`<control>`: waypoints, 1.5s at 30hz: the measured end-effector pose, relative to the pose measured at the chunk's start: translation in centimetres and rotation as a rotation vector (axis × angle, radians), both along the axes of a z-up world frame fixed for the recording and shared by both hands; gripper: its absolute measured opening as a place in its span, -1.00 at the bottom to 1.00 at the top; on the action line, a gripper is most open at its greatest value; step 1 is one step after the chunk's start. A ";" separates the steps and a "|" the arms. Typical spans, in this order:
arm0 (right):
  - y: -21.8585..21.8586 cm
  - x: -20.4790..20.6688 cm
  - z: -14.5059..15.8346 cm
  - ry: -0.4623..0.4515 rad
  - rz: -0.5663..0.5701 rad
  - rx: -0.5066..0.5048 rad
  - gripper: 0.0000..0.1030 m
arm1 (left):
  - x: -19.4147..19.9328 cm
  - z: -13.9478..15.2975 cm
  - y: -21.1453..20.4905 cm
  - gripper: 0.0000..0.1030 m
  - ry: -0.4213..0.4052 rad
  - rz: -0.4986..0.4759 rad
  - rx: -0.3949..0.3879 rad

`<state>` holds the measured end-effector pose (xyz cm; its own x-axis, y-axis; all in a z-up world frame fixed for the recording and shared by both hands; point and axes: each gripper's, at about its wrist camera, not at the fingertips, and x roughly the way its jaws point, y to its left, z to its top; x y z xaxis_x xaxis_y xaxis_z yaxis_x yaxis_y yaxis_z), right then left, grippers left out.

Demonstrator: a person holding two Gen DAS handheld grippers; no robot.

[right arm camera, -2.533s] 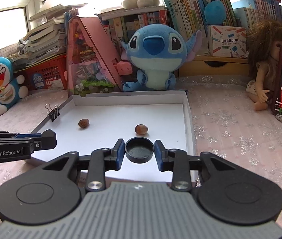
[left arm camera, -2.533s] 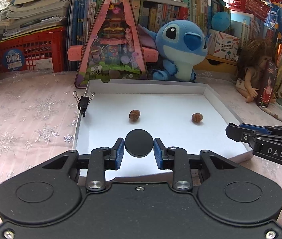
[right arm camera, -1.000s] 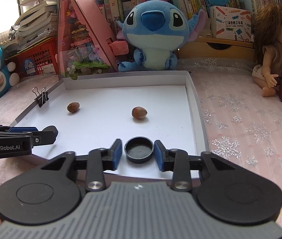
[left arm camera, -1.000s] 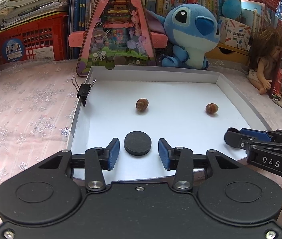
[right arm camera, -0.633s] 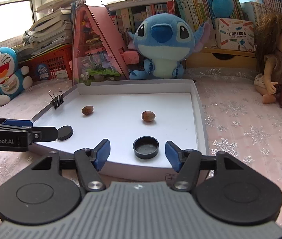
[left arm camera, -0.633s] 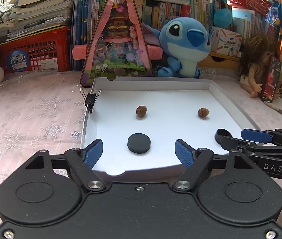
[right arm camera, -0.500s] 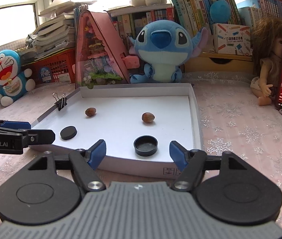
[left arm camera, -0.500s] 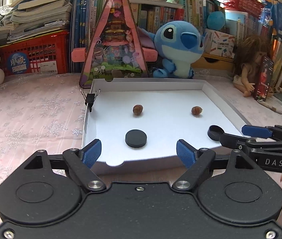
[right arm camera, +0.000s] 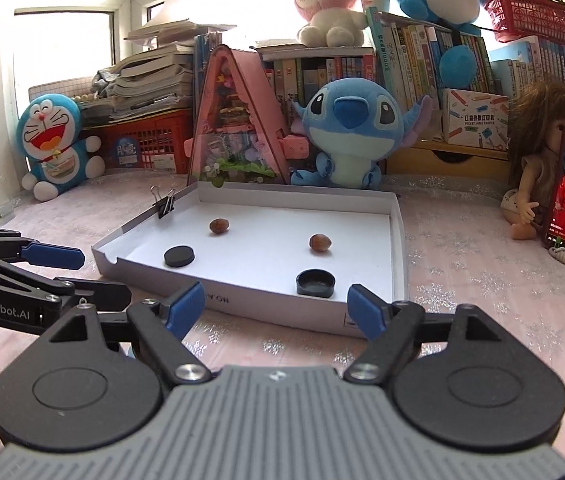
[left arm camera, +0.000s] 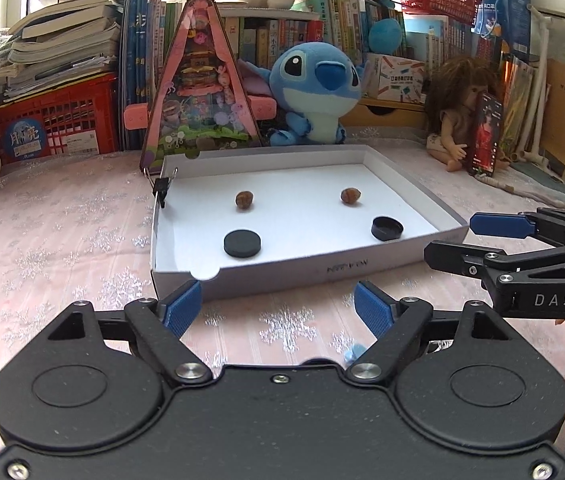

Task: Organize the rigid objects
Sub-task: 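Open the left gripper over the tray while the right gripper releases the black cap, then move both open grippers back toward the remaining table objects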

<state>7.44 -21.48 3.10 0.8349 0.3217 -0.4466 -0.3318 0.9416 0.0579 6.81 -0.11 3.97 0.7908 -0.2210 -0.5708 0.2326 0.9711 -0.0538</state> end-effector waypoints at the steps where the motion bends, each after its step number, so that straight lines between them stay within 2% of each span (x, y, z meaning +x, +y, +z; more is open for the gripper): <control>1: 0.0 -0.2 -0.1 0.001 0.003 -0.001 0.69 | -0.2 -0.1 0.0 0.59 0.004 -0.002 -0.002; 12: 0.1 -2.6 -1.9 0.027 0.019 -0.018 0.71 | -3.1 -1.3 0.1 0.60 0.001 -0.049 0.011; 23: 0.6 -3.6 -3.3 0.012 0.032 -0.056 0.74 | -5.2 -2.6 -0.3 0.58 0.012 -0.091 0.042; 34: 0.6 -3.5 -3.3 0.018 0.034 -0.052 0.74 | -5.6 -3.2 0.1 0.20 0.030 -0.093 0.039; 44: 0.9 -3.7 -3.3 0.012 0.045 -0.069 0.74 | -5.3 -3.6 0.2 0.09 0.040 -0.082 0.041; 45: 0.9 -3.7 -3.4 0.012 0.046 -0.068 0.74 | -5.3 -3.6 0.2 0.03 0.036 -0.077 0.041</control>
<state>3.70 -20.61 -0.25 0.8146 0.3277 -0.4785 -0.3741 0.9274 -0.0018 1.51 0.09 0.37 0.7509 -0.2562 -0.6087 0.3054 0.9519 -0.0240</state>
